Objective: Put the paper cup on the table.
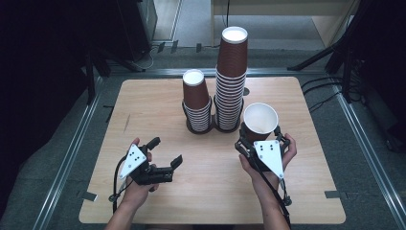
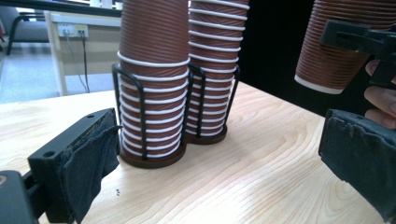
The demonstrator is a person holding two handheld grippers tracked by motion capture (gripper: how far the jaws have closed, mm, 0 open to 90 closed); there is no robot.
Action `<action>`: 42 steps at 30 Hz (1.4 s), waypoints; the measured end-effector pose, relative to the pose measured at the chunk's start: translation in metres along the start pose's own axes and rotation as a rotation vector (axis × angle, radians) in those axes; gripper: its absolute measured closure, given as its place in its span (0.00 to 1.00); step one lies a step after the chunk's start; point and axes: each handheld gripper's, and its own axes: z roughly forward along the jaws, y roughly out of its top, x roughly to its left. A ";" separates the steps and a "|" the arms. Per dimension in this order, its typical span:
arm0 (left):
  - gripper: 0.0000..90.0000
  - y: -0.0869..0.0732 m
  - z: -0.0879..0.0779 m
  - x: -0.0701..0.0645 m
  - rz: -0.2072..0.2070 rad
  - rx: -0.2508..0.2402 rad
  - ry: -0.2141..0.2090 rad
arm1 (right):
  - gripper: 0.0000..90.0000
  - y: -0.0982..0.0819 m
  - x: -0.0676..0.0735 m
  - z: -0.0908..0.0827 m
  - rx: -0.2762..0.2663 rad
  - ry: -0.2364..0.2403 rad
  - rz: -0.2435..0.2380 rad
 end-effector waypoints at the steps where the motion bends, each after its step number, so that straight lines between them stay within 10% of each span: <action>1: 0.00 -0.001 -0.001 0.001 -0.003 0.002 0.004 | 0.15 -0.001 -0.002 0.001 0.003 0.000 -0.002; 42: 0.00 -0.033 -0.064 0.052 -0.045 0.044 0.190 | 0.15 -0.039 -0.059 0.023 0.004 -0.021 0.000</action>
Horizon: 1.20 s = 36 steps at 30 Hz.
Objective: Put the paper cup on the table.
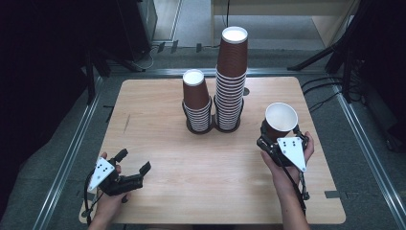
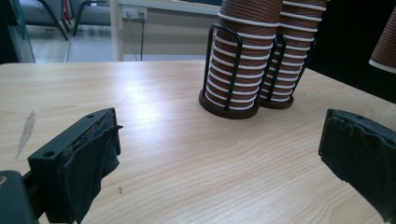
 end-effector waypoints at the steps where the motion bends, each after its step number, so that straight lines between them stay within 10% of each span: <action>1: 0.00 -0.001 0.000 0.000 0.001 0.001 0.001 | 0.16 -0.001 -0.001 0.001 0.000 0.004 -0.002; 13: 0.00 -0.002 -0.001 0.002 -0.005 0.001 0.003 | 0.16 -0.040 -0.023 0.024 0.160 0.037 0.014; 22: 0.00 -0.004 0.001 0.003 -0.006 0.012 0.006 | 0.15 -0.061 -0.031 0.032 0.163 0.108 0.026; 36: 0.00 -0.004 -0.002 0.005 -0.008 0.010 0.010 | 0.14 -0.068 -0.031 0.039 0.254 0.080 0.036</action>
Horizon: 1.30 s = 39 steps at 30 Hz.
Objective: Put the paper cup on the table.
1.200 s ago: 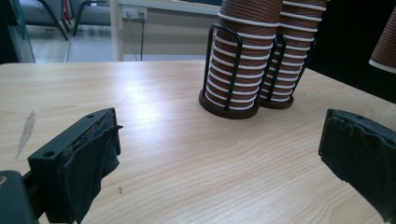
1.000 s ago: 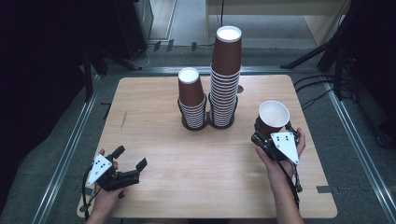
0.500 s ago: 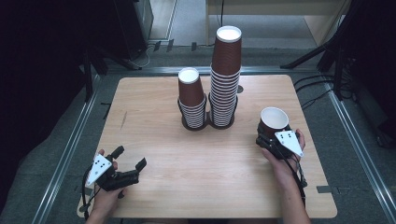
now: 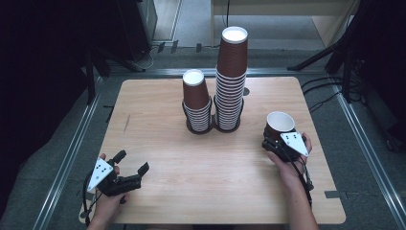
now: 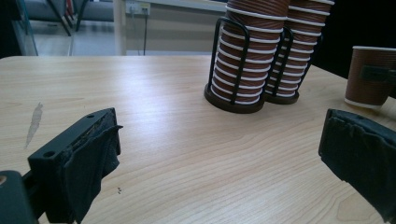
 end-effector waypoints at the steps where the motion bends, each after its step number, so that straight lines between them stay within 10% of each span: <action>1: 0.00 0.000 0.000 0.000 0.001 0.000 0.000 | 0.14 0.000 0.000 0.000 0.006 0.001 -0.004; 39: 0.00 0.001 -0.005 0.008 -0.011 -0.007 0.030 | 0.00 -0.003 -0.015 -0.023 0.070 0.148 0.004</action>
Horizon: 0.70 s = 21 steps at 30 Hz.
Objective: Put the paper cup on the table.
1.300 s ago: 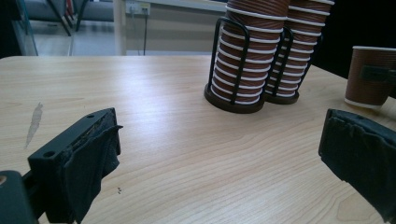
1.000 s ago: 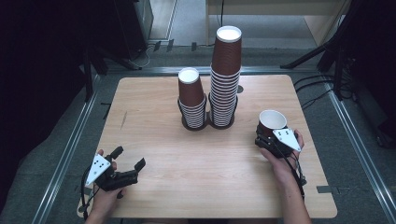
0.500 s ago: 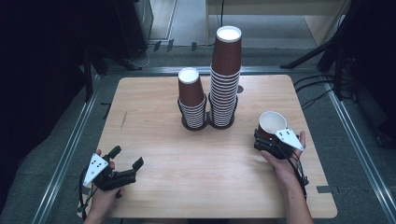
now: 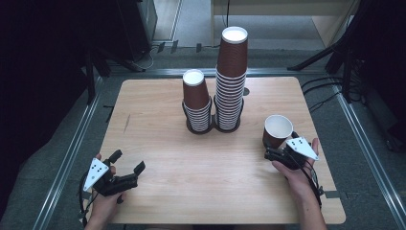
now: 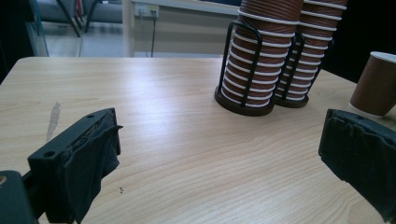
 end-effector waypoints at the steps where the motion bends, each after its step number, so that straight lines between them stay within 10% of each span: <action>1: 0.00 0.000 0.000 0.000 -0.002 0.000 0.001 | 0.00 -0.001 0.000 -0.002 0.002 -0.002 -0.015; 21: 0.00 -0.002 -0.004 0.006 -0.004 0.006 0.025 | 0.00 -0.013 -0.009 -0.043 -0.015 0.018 -0.090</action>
